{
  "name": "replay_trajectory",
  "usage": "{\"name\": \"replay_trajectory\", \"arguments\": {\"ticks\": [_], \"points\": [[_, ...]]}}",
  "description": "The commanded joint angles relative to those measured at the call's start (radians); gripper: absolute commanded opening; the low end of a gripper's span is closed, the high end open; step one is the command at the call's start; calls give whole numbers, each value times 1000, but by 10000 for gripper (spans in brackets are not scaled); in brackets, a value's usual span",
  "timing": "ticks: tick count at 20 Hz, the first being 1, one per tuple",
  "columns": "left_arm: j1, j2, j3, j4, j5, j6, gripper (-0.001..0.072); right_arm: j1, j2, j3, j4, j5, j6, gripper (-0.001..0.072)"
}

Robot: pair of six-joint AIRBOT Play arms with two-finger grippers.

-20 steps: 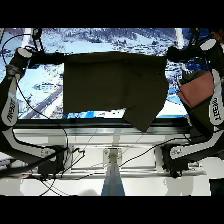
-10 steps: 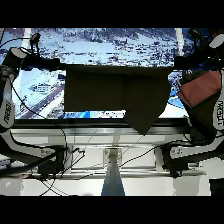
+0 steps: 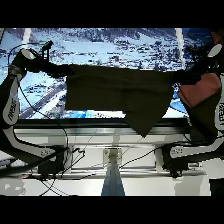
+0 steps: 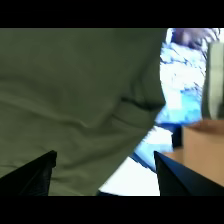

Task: Fold the clothes and pants, and hang the long-sleeved shirts on hangers.

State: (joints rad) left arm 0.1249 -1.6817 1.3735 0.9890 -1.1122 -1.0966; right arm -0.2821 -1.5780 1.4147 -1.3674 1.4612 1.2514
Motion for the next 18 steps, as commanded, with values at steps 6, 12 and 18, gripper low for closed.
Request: {"name": "replay_trajectory", "arguments": {"ticks": [6, 12, 18], "points": [[241, 212, 0, 59, -165, 0, 452, -92, 221, -200, -6, 68, 41, 507], [441, 312, -23, -23, -225, 19, 363, -138, 469, -702, 254, 25, 121, 507], [452, 314, -229, -77, -197, 42, 363, -139, 478, -994, 343, -114, 127, 493]]}}
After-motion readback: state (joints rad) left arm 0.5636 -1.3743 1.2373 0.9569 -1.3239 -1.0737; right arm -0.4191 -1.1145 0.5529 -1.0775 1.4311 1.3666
